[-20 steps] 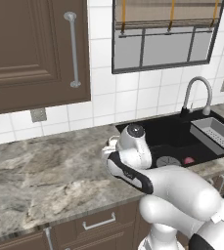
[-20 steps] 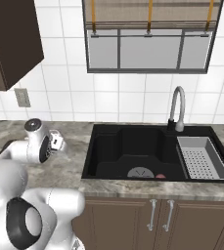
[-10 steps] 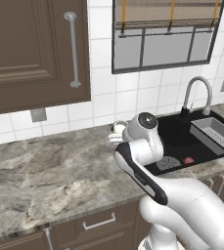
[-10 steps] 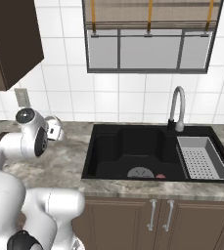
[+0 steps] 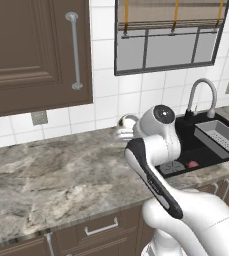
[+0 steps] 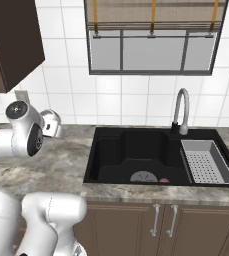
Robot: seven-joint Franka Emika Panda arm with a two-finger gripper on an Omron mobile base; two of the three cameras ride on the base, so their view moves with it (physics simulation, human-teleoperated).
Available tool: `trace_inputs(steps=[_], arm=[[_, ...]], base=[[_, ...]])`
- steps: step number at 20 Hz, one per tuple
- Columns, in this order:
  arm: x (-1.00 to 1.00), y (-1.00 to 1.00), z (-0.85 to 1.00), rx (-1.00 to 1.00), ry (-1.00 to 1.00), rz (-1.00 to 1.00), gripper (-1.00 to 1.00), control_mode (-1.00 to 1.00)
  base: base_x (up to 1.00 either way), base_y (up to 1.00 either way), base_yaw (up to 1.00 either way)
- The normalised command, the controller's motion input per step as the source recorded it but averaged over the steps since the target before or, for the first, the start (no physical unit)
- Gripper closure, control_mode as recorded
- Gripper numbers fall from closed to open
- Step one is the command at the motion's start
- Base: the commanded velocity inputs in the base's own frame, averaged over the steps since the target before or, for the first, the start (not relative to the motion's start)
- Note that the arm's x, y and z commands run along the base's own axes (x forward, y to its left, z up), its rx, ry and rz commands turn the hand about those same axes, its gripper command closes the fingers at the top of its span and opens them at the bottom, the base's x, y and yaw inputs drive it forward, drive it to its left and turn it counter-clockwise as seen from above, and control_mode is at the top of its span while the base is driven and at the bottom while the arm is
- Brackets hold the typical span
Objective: Clear the mugs and bowl far away from the sink.
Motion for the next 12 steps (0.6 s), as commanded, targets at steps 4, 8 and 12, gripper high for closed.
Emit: trace_inputs(steps=[4, 8, 12], arm=[[-0.47, 0.00, 0.30, 0.00, -0.10, 0.00, 1.00, -1.00], [-0.53, -0.04, 0.19, 0.00, -0.12, 0.00, 1.00, -1.00], [-0.57, -0.14, 0.18, 0.00, -0.14, 0.00, 1.00, -1.00]], base=[[0.00, 0.00, 0.00], [0.00, 0.00, 0.00], [0.00, 0.00, 0.00]])
